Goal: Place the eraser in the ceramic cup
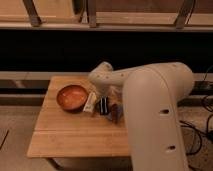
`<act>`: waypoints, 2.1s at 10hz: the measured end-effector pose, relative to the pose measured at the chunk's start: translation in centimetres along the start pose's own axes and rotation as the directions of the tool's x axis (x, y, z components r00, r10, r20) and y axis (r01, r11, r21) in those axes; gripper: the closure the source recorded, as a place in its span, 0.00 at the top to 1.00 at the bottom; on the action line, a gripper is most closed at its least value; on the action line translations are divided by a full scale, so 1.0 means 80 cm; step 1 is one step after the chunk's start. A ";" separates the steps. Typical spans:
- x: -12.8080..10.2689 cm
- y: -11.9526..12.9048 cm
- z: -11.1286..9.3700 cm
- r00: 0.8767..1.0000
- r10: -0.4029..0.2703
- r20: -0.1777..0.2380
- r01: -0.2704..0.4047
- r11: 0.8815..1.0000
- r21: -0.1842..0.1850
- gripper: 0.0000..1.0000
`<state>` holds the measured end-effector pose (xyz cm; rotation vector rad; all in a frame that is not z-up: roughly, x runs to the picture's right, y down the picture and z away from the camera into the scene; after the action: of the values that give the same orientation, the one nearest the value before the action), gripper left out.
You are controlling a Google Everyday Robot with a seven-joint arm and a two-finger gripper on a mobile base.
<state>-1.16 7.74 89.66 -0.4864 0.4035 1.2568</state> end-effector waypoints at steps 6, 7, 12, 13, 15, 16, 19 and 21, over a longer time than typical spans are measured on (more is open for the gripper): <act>-0.026 -0.038 -0.021 1.000 0.024 0.018 -0.025 0.998 0.060 0.80; -0.033 -0.044 -0.032 0.999 0.024 0.035 -0.026 0.997 0.074 0.80; -0.020 -0.063 -0.030 0.999 0.039 0.016 -0.041 0.993 0.113 0.80; -0.017 -0.068 -0.027 0.999 0.045 0.008 -0.046 0.992 0.121 0.80; -0.012 -0.073 -0.019 0.998 0.054 -0.010 -0.053 0.990 0.129 0.80; -0.011 -0.073 -0.014 0.998 0.058 -0.021 -0.054 0.990 0.128 0.80; -0.010 -0.070 -0.008 0.998 0.052 -0.032 -0.048 0.991 0.124 0.80; -0.010 -0.071 -0.008 0.998 0.052 -0.031 -0.048 0.991 0.124 0.80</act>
<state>4.06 5.44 90.25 -0.3952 0.5221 1.2646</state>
